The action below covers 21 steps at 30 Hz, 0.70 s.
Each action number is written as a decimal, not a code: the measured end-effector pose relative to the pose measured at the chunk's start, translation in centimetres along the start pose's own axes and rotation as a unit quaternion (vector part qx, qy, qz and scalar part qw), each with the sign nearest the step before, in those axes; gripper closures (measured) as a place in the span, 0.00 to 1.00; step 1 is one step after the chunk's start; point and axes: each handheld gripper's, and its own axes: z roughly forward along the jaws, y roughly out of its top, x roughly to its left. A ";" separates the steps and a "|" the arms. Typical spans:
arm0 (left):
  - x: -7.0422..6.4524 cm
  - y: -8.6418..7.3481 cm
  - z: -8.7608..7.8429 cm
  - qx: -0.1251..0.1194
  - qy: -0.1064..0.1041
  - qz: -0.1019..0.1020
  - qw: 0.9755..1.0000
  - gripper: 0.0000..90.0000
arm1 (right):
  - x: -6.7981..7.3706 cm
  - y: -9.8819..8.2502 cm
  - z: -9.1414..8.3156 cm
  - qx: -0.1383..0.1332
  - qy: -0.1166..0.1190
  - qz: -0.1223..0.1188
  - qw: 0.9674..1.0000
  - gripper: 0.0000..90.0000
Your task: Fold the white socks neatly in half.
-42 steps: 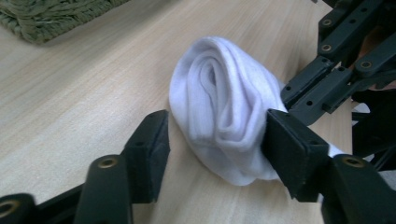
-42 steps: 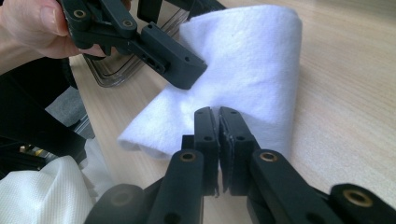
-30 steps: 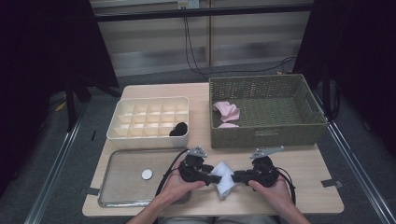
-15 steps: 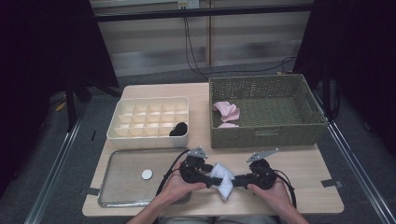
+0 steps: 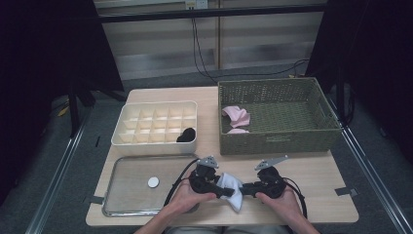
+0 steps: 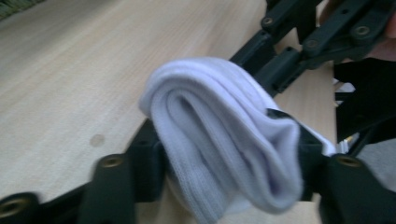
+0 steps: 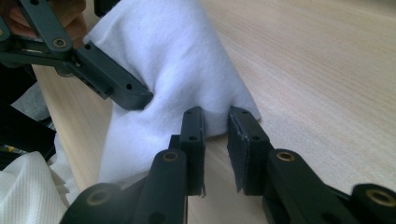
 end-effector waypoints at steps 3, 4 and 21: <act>-0.6 0.2 -0.2 0.000 0.010 0.015 1.000 0.63 | 0.0 0.0 0.1 -0.004 0.001 0.001 1.000 0.85; -0.6 0.3 -0.3 0.003 0.009 0.014 1.000 0.65 | -0.1 -0.1 0.1 -0.008 0.000 0.001 1.000 0.85; -0.1 0.2 -2.0 -0.020 0.028 -0.005 0.999 0.68 | -0.4 0.4 -0.9 -0.077 0.001 -0.011 0.997 0.63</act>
